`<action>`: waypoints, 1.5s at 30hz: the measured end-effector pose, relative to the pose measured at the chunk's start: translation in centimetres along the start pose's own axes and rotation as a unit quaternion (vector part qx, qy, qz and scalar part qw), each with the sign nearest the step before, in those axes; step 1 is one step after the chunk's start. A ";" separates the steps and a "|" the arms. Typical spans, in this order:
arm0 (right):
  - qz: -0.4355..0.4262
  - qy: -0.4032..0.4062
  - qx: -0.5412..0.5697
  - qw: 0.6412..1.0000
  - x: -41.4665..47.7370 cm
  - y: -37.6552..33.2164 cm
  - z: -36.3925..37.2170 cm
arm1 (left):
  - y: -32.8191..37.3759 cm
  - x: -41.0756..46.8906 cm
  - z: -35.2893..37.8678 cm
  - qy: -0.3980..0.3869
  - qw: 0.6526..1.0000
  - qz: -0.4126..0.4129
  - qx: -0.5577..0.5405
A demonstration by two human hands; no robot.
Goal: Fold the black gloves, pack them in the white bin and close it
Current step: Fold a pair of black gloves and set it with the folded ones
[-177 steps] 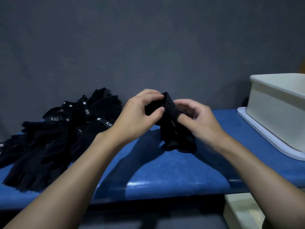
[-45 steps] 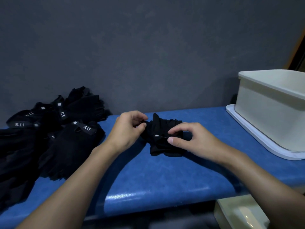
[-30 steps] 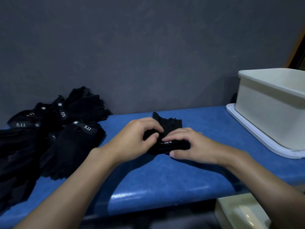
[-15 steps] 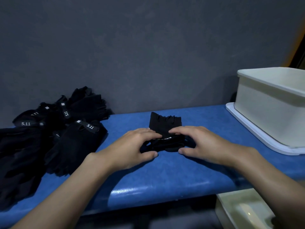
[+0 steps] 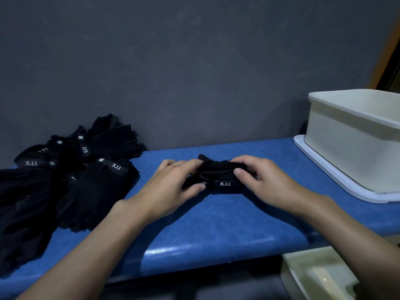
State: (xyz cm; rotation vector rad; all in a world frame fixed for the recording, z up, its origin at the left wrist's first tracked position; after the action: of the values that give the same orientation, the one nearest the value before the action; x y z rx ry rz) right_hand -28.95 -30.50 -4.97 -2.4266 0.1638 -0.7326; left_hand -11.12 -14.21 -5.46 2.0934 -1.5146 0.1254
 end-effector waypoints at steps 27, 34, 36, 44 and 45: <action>0.070 0.092 0.032 0.993 2.3 2.6 2.2 | -0.1 1.7 2.3 0.020 0.972 -0.130 -0.195; 0.085 0.067 -0.007 0.994 2.4 3.7 2.4 | -0.4 1.8 1.9 0.002 0.987 -0.118 -0.108; 0.084 0.065 -0.010 0.994 2.4 3.6 2.4 | -0.4 1.6 1.4 -0.017 0.990 -0.092 -0.108; 0.092 0.078 -0.004 0.993 2.3 3.6 2.2 | -1.3 1.7 0.8 -0.086 0.992 -0.058 -0.069; 0.089 0.076 -0.007 0.993 2.2 3.5 2.1 | -1.4 1.7 1.0 -0.082 0.992 -0.061 -0.069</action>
State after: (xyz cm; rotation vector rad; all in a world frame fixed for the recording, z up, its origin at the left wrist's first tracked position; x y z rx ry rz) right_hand -25.77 -32.93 -7.33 -2.3318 0.4417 -0.8356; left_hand -9.48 -15.86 -6.12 2.1201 -1.4376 -0.1963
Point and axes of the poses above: each hand's wrist, its own x-axis towards the middle knuckle, its own z-axis out of the palm, y = z × x, the point moved 1 cm from there along x, towards the middle knuckle, and after that the axes turned 11 degrees about -z, right-handed, at the moved point
